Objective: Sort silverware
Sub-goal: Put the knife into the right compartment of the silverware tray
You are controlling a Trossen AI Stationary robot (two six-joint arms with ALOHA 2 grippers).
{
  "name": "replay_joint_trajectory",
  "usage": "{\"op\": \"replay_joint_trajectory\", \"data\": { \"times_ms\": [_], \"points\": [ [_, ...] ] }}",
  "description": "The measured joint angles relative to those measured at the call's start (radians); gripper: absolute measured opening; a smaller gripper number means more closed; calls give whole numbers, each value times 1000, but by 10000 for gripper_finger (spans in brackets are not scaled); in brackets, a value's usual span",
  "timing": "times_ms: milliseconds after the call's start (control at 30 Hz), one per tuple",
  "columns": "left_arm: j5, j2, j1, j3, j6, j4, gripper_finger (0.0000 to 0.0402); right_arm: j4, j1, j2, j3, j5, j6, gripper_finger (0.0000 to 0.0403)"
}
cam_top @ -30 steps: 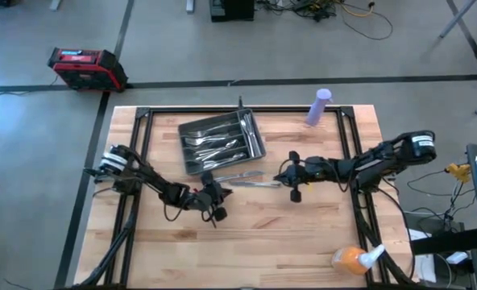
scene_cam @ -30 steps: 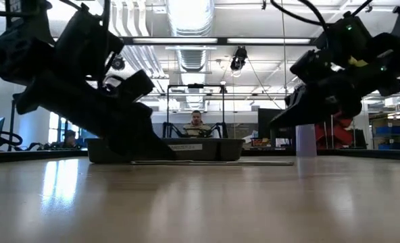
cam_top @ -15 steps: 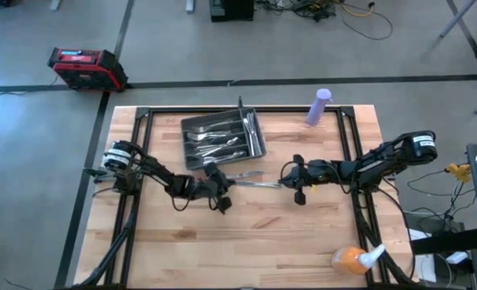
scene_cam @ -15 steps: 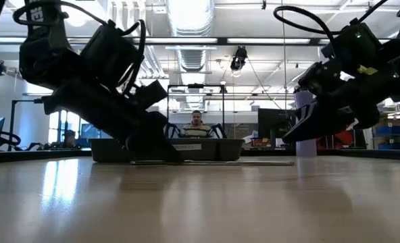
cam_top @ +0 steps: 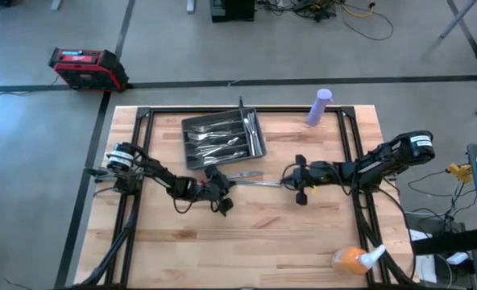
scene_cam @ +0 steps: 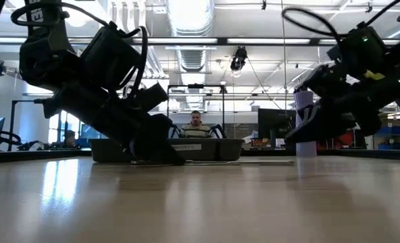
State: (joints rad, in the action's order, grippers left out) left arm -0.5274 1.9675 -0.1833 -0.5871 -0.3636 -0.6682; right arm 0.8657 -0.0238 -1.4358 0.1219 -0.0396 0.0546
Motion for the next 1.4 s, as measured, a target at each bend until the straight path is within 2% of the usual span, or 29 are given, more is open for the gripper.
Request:
{"op": "replay_joint_trajectory", "data": {
  "times_ms": [133,267,433,567,667,767,1033,1167,1200,1333,1400],
  "points": [
    [13,-3,0,4,-4,-6,0,193,0,-50,-40,14,-38,25],
    [14,-5,0,5,-5,-6,0,225,0,-153,-47,12,-50,79],
    [14,-7,1,7,12,-16,0,443,-1,-344,-30,14,-11,139],
    [16,-8,1,9,14,-21,0,645,-3,-526,-12,22,-1,156],
    [16,-8,1,10,14,-22,0,710,-3,-650,1,23,-18,152],
    [17,-8,1,10,14,-22,0,711,-3,-715,20,30,-41,136],
    [13,-8,0,14,33,-44,0,694,-3,-705,25,49,-21,61],
    [18,-19,-12,18,94,-108,0,689,-3,-705,24,47,14,58],
    [39,-25,-14,19,102,-126,0,689,-1,-705,24,43,23,58],
    [279,-59,-2,1,109,-195,1,688,14,-705,29,7,48,58],
    [333,-63,8,-36,109,-199,8,685,23,-704,39,-8,59,58]
  ]
}}
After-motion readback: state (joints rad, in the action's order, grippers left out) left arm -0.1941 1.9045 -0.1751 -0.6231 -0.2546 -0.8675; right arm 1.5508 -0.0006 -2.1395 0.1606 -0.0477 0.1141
